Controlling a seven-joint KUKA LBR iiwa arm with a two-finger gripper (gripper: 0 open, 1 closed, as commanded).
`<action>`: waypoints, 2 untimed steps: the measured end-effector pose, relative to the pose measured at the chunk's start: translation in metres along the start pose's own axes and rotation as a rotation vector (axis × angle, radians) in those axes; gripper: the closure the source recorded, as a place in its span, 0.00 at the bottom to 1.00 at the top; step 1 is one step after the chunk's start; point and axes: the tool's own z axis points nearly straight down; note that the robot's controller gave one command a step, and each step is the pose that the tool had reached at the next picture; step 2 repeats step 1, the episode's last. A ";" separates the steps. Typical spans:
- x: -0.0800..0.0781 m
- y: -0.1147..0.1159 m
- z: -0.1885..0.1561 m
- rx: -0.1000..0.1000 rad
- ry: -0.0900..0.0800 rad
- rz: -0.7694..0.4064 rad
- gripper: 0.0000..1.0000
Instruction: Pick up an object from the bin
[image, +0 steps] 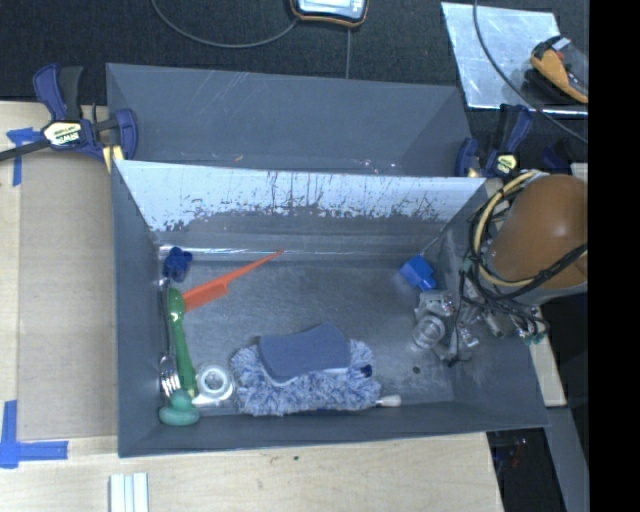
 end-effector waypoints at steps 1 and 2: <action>0.000 0.000 0.000 0.000 0.000 -0.001 1.00; 0.000 0.000 0.000 0.000 0.000 -0.001 1.00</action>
Offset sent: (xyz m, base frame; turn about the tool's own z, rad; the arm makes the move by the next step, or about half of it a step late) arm 0.0000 -0.0001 0.0947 -0.0004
